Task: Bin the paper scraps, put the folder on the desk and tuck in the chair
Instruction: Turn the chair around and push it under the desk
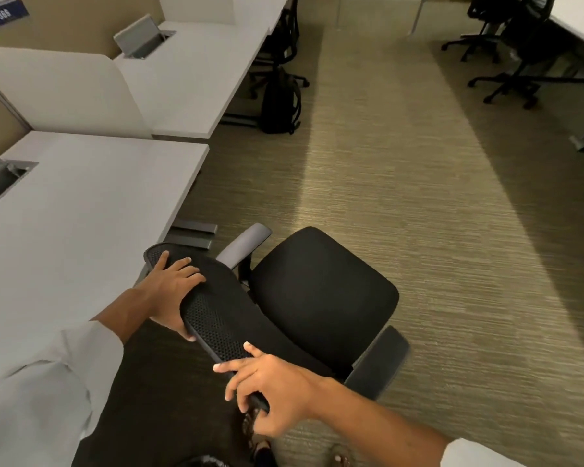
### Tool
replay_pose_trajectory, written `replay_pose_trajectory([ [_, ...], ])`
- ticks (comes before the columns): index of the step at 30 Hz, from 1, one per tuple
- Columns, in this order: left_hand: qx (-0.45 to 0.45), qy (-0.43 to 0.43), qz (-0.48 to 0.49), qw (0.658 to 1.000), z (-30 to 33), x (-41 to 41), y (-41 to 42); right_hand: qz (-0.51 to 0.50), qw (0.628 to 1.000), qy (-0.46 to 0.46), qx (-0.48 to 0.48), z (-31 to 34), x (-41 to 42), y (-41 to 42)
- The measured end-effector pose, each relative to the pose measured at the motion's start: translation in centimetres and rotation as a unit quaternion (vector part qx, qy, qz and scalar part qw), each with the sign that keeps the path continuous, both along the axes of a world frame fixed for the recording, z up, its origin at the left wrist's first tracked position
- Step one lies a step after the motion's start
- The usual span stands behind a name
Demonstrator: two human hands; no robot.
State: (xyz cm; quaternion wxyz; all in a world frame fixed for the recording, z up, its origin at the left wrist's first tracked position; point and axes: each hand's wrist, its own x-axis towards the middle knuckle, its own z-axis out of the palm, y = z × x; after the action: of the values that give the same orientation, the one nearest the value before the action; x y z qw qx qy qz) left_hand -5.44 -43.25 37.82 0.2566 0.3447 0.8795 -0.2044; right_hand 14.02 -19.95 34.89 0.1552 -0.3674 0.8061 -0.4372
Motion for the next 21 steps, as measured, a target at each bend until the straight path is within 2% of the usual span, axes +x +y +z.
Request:
replay_pose_trajectory([
  [6,0.007,0.032,0.029,0.999,-0.6,5.9,2.4,-0.092,0.991,0.071,0.059,1.0,3.4,3.0],
  [9,0.029,0.051,0.018,0.998,-1.1,8.0,3.9,-0.152,0.974,0.087,0.141,1.2,4.9,4.0],
  [11,0.043,0.033,0.009,0.999,-1.3,8.9,5.0,-0.196,0.952,0.088,0.217,1.3,6.0,4.4],
  [15,0.047,-0.036,0.003,0.998,-1.2,10.4,6.5,-0.210,0.901,0.103,0.365,0.6,8.0,4.4],
  [18,0.066,-0.053,-0.030,0.996,-1.8,11.6,7.6,-0.247,0.880,0.093,0.395,-0.3,8.4,6.1],
  [21,0.103,-0.054,-0.021,0.993,-2.1,13.0,8.8,-0.267,0.871,0.070,0.407,-0.3,8.3,8.3],
])
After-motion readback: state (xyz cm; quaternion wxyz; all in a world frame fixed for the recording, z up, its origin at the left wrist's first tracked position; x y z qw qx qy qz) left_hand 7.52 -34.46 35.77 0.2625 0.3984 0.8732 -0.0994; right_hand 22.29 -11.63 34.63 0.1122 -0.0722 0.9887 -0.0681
